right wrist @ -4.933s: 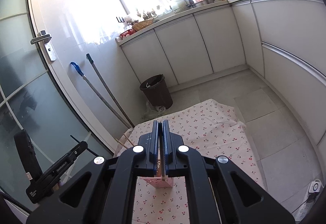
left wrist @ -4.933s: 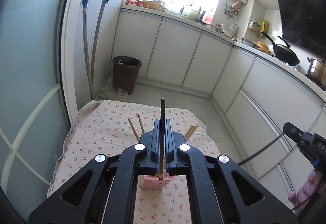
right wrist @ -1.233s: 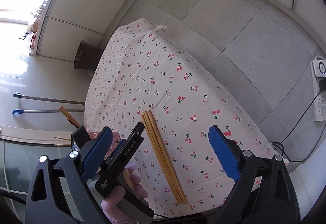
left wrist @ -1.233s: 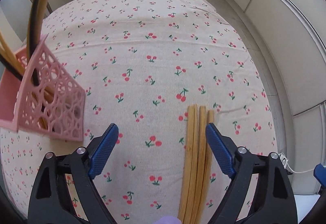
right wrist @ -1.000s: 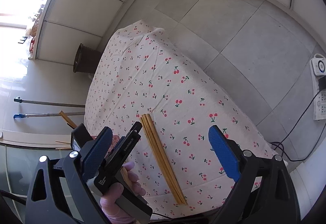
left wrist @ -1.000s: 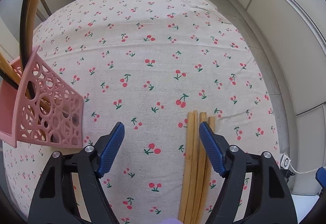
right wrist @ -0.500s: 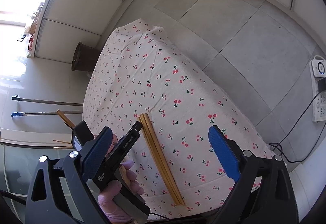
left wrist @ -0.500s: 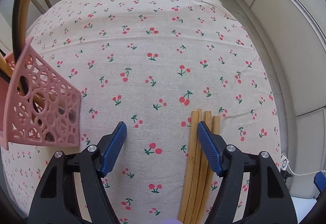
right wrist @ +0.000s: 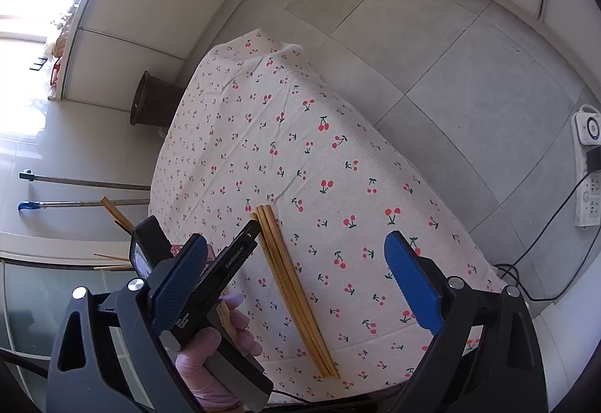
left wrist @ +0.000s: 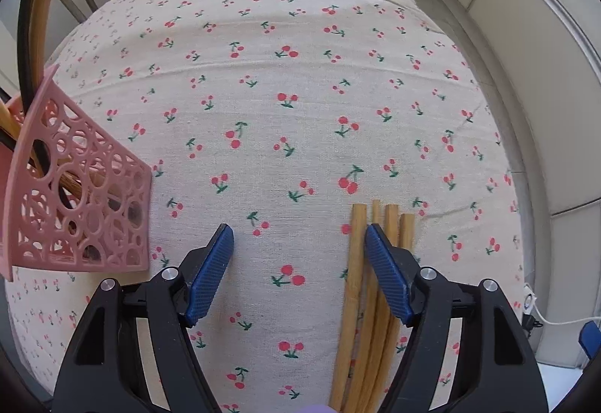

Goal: Organize utensils
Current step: 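Grasp a wooden chopstick with the left gripper while the right gripper grasps another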

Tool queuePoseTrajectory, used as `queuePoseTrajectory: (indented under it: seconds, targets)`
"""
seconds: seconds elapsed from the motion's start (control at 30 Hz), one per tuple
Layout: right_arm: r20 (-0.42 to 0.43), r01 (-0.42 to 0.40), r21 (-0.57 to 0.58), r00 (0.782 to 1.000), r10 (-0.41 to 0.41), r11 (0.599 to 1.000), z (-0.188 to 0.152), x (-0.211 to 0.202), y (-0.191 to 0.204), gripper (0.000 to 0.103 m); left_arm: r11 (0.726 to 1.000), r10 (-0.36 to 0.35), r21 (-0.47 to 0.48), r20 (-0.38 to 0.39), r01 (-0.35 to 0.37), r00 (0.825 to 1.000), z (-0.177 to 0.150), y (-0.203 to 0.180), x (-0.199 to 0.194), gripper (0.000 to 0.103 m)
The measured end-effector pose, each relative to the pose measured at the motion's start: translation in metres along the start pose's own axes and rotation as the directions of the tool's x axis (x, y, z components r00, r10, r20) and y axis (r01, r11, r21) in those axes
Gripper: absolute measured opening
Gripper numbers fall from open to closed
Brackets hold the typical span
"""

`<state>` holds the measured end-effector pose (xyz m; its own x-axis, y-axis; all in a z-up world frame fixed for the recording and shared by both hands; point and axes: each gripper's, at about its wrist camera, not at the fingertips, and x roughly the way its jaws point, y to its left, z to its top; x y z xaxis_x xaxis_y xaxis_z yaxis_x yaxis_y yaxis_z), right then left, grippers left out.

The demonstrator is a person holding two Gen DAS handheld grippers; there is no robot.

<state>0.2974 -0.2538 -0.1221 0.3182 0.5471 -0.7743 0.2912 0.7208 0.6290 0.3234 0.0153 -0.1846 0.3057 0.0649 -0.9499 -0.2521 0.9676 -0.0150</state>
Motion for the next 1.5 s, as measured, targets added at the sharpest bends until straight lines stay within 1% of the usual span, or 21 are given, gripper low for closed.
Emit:
queuePoseTrajectory:
  seconds: [0.07,0.1,0.13,0.17,0.2,0.27,0.3,0.37,0.4,0.57,0.77,0.83,0.93,1.07,1.1,1.17,1.2,1.23,1.3,1.37,1.5]
  targets:
    - [-0.003,0.001,-0.003,1.000,-0.001,1.000,0.000,0.001,0.000,0.092,1.000,0.028,0.012,0.009,-0.029,1.000,-0.001,-0.003,0.002,0.062]
    - [-0.003,0.006,-0.008,1.000,-0.006,1.000,0.000,0.001,0.001,0.092,0.999,0.029,0.020,0.015,-0.029,0.999,-0.001,-0.004,0.002,0.055]
    - [-0.002,0.014,-0.016,1.000,-0.014,1.000,0.000,0.001,0.002,0.092,0.999,0.019,0.036,0.020,-0.020,1.000,-0.001,-0.007,0.001,0.051]
    - [-0.001,0.021,-0.024,1.000,-0.021,0.999,0.000,0.002,0.003,0.092,0.999,0.014,0.050,0.021,-0.015,1.000,-0.001,-0.011,0.001,0.042]
    - [0.002,0.027,-0.030,1.000,-0.027,0.999,0.001,0.002,0.003,0.092,0.998,0.012,0.068,0.024,-0.014,1.000,-0.001,-0.016,0.001,0.036]
    - [0.006,0.036,-0.032,0.999,-0.036,0.999,0.001,0.001,0.002,0.092,0.994,0.005,0.106,0.033,-0.008,0.999,-0.001,-0.026,0.001,0.031]
    - [0.007,0.040,-0.029,0.999,-0.040,0.999,0.001,0.001,0.001,0.092,0.993,0.005,0.116,0.037,-0.010,0.999,0.000,-0.029,0.001,0.026]
    - [0.004,0.042,-0.023,0.999,-0.042,0.999,0.002,0.003,-0.001,0.092,0.991,-0.037,0.133,0.028,0.033,0.999,0.000,-0.032,0.002,0.013]
    - [0.002,0.043,-0.019,0.999,-0.043,0.999,0.003,0.004,-0.002,0.092,0.989,-0.040,0.142,0.028,0.035,0.999,0.000,-0.033,0.002,0.009]
    - [-0.013,0.072,-0.029,0.997,-0.072,0.997,0.003,0.014,-0.002,0.092,0.983,-0.054,0.178,0.043,0.045,0.998,-0.008,-0.039,0.000,0.007]
    - [-0.045,0.131,-0.085,0.990,-0.136,0.988,-0.003,0.038,0.006,0.092,0.980,-0.067,0.193,0.067,0.053,0.995,-0.030,-0.017,-0.015,0.007]
    - [-0.047,0.157,-0.114,0.986,-0.163,0.981,-0.006,0.047,0.011,0.092,0.981,-0.080,0.185,0.085,0.063,0.993,-0.035,-0.003,-0.027,0.007]
    - [-0.053,0.174,-0.156,0.981,-0.184,0.972,-0.011,0.061,0.019,0.092,0.984,-0.116,0.146,0.119,0.098,0.986,-0.044,0.020,-0.055,0.007]
    - [-0.038,0.174,-0.201,0.982,-0.186,0.964,-0.015,0.082,0.033,0.092,0.985,-0.144,0.125,0.197,0.121,0.970,-0.055,0.046,-0.098,0.007]
    - [-0.037,0.186,-0.212,0.980,-0.198,0.959,-0.016,0.089,0.036,0.089,0.984,-0.151,0.122,0.218,0.127,0.964,-0.058,0.052,-0.107,0.007]
    - [-0.033,0.210,-0.224,0.974,-0.223,0.952,-0.018,0.103,0.041,0.078,0.983,-0.167,0.112,0.252,0.143,0.953,-0.067,0.064,-0.126,0.007]
    - [-0.036,0.226,-0.232,0.970,-0.241,0.946,-0.018,0.112,0.043,0.070,0.982,-0.177,0.105,0.264,0.154,0.948,-0.072,0.070,-0.133,0.007]
    - [-0.036,0.238,-0.234,0.967,-0.254,0.943,-0.018,0.119,0.044,0.067,0.982,-0.185,0.100,0.274,0.163,0.944,-0.076,0.076,-0.139,0.007]
    - [-0.035,0.256,-0.228,0.962,-0.271,0.939,-0.017,0.130,0.044,0.067,0.981,-0.189,0.093,0.290,0.169,0.938,-0.080,0.084,-0.145,0.007]
    - [0.001,0.274,-0.236,0.959,-0.282,0.932,-0.018,0.133,0.049,0.067,0.980,-0.195,0.096,0.302,0.173,0.933,-0.082,0.089,-0.150,0.007]
    - [0.013,0.294,-0.249,0.954,-0.301,0.923,-0.018,0.140,0.056,0.067,0.977,-0.210,0.102,0.316,0.187,0.925,-0.083,0.093,-0.156,0.007]
